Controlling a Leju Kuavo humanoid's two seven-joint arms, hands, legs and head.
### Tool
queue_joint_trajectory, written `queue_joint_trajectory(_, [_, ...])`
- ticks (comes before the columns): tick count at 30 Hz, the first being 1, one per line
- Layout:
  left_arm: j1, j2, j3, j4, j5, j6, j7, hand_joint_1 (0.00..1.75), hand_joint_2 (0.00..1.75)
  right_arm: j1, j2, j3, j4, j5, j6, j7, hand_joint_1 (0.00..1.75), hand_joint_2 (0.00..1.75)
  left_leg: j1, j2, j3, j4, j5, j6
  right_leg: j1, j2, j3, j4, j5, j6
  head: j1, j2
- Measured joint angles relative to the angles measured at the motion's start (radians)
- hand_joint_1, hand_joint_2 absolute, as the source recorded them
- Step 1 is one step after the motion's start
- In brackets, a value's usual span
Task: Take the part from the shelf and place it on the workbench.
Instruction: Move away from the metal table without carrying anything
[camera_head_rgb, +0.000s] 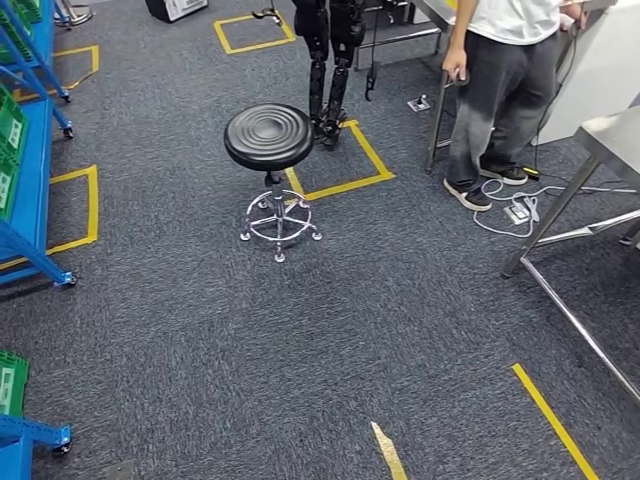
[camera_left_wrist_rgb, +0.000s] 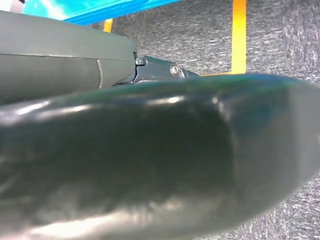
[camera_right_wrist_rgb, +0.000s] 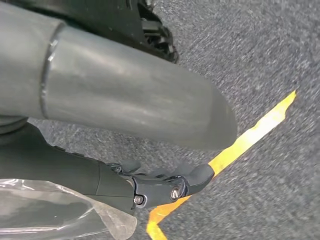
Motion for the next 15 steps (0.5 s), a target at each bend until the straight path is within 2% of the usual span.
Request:
queue_joint_trajectory(1, [-0.001, 0.000, -0.002, 0.000, -0.001, -0.001, -0.001, 0.00, 0.00, -0.001, 0.000, 0.000, 0.000, 0.001, 0.000, 0.001, 0.00, 0.00, -0.004, 0.011, 0.005, -0.015, -0.002, 0.006, 0.003, -0.010, 0.001, 0.000, -0.003, 0.005, 0.001, 0.000])
queue_joint_trajectory(3, [0.000, 0.002, -0.004, 0.000, -0.002, -0.004, -0.003, 0.00, 0.00, -0.003, 0.001, 0.000, 0.000, 0.003, -0.001, 0.003, 0.00, 0.00, -0.007, -0.006, 0.002, -0.020, -0.001, 0.019, 0.004, -0.029, 0.006, -0.001, -0.008, 0.016, 0.003, 0.000])
queue_joint_trajectory(4, [0.002, 0.002, -0.004, 0.000, -0.002, -0.004, -0.005, 0.00, 0.00, -0.005, 0.001, 0.001, 0.000, 0.006, -0.001, 0.004, 0.00, 0.00, -0.006, -0.017, 0.002, -0.023, 0.001, 0.024, 0.002, -0.020, 0.004, 0.005, -0.016, 0.021, 0.004, 0.000])
queue_joint_trajectory(5, [0.002, 0.002, -0.005, 0.000, -0.001, -0.004, -0.006, 0.00, 0.00, -0.006, 0.002, 0.002, 0.001, 0.008, -0.001, 0.003, 0.00, 0.00, -0.004, -0.028, 0.002, -0.026, 0.003, 0.031, 0.000, 0.001, -0.006, 0.027, -0.034, 0.025, 0.006, 0.000])
queue_joint_trajectory(7, [0.000, 0.003, -0.008, 0.000, -0.001, -0.005, -0.008, 0.00, 0.00, -0.007, 0.002, 0.005, 0.002, 0.014, -0.001, 0.001, 0.00, 0.00, -0.003, -0.050, 0.002, -0.028, 0.007, 0.041, -0.003, 0.059, -0.056, 0.134, -0.093, 0.029, 0.011, 0.000])
queue_joint_trajectory(8, [-0.002, 0.004, -0.009, 0.000, -0.002, -0.005, -0.008, 0.00, 0.00, -0.005, 0.003, 0.006, 0.002, 0.017, -0.002, -0.001, 0.00, 0.00, -0.004, -0.063, 0.000, -0.028, 0.007, 0.045, -0.003, 0.076, -0.093, 0.207, -0.123, 0.029, 0.012, 0.000])
queue_joint_trajectory(9, [-0.003, 0.004, -0.010, 0.000, -0.003, -0.005, -0.006, 0.00, 0.00, -0.004, 0.003, 0.007, 0.002, 0.019, -0.002, -0.003, 0.00, 0.00, -0.005, -0.076, 0.000, -0.028, 0.008, 0.047, -0.002, 0.084, -0.126, 0.266, -0.139, 0.028, 0.012, 0.000])
queue_joint_trajectory(10, [-0.002, 0.004, -0.010, 0.000, -0.005, -0.006, -0.004, 0.00, 0.00, -0.002, 0.003, 0.008, 0.003, 0.022, -0.004, -0.005, 0.00, 0.00, -0.007, -0.091, 0.000, -0.027, 0.008, 0.048, -0.002, 0.088, -0.147, 0.295, -0.136, 0.026, 0.012, 0.000])
queue_joint_trajectory(11, [-0.001, 0.003, -0.010, 0.000, -0.008, -0.006, -0.002, 0.00, 0.00, -0.002, 0.003, 0.009, 0.003, 0.024, -0.005, -0.007, 0.00, 0.00, -0.008, -0.105, 0.001, -0.027, 0.008, 0.048, -0.002, 0.092, -0.150, 0.286, -0.113, 0.024, 0.012, 0.000])
queue_joint_trajectory(13, [0.001, 0.002, -0.011, 0.000, -0.015, -0.003, 0.002, 0.00, 0.00, -0.002, 0.003, 0.013, 0.003, 0.028, -0.008, -0.011, 0.00, 0.00, -0.008, -0.132, 0.004, -0.026, 0.008, 0.047, -0.002, 0.111, -0.110, 0.172, -0.031, 0.018, 0.012, 0.000])
queue_joint_trajectory(14, [0.000, 0.002, -0.012, 0.000, -0.019, -0.001, 0.005, 0.00, 0.00, -0.002, 0.003, 0.015, 0.003, 0.029, -0.010, -0.013, 0.00, 0.00, -0.009, -0.144, 0.003, -0.023, 0.007, 0.045, -0.004, 0.132, -0.082, 0.105, -0.002, 0.015, 0.012, 0.000])
queue_joint_trajectory(15, [-0.001, 0.002, -0.014, 0.000, -0.022, 0.001, 0.007, 0.00, 0.00, -0.003, 0.003, 0.016, 0.003, 0.030, -0.011, -0.013, 0.00, 0.00, -0.009, -0.155, 0.001, -0.021, 0.007, 0.041, -0.006, 0.149, -0.061, 0.056, 0.014, 0.012, 0.011, 0.000])
